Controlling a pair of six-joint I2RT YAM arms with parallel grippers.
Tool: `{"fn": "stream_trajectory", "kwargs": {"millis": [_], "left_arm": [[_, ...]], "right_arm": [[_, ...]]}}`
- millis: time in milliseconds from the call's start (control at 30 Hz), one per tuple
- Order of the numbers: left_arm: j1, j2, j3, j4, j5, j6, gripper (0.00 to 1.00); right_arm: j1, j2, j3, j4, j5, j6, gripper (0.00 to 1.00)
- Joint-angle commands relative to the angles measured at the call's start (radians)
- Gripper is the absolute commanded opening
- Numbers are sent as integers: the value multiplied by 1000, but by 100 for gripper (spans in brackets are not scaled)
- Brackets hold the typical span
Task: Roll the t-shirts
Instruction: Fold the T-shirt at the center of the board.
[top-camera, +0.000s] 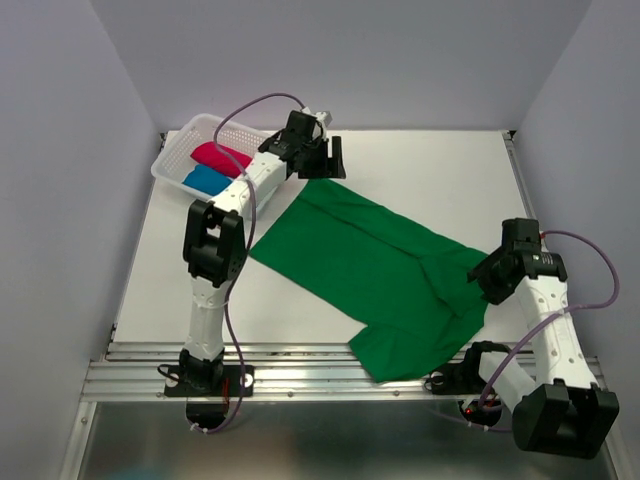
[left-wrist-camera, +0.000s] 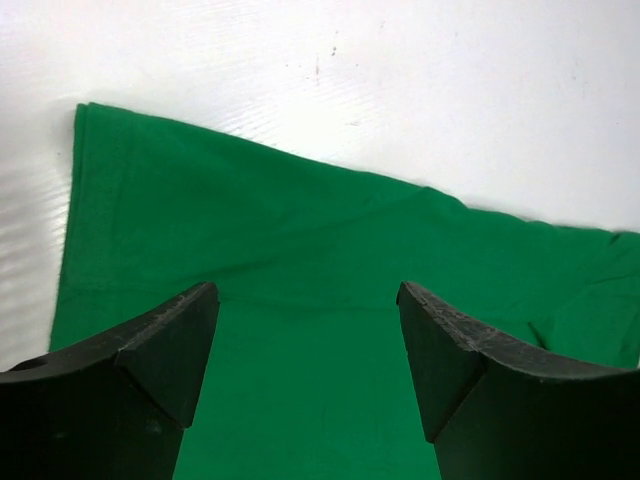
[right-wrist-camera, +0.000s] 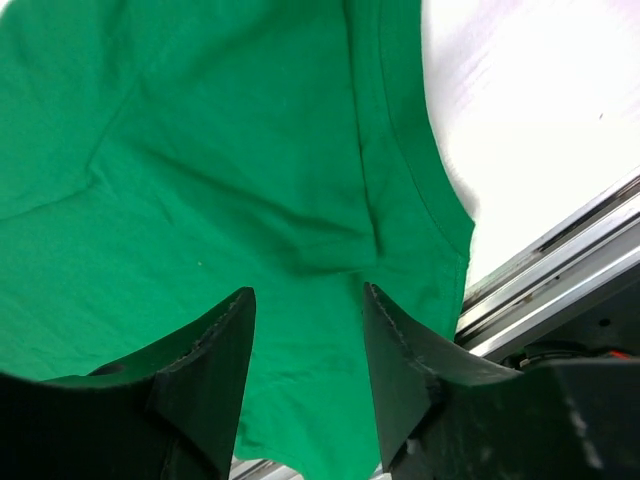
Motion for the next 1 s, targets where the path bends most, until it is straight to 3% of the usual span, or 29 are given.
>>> {"fn": "stream_trajectory", "kwargs": {"millis": [0,233,467,633,967], "left_arm": [[-24,35,42,3,-7,-1,75],[-30,104,46,23,-16,-7,62],[-31,176,86,14,-37,-10,62],[-33,202,86,12,-42,-15,62],[-31,207,74,11,-36,-19,62]], "right_arm": [[8,41,88,13,42,-49,49],[60,109,42,98,-21,-76,47],[349,257,76,79,134,-6,55],[370,314,47,113,111,-26,57],[389,375,16,165,88,-38,48]]}}
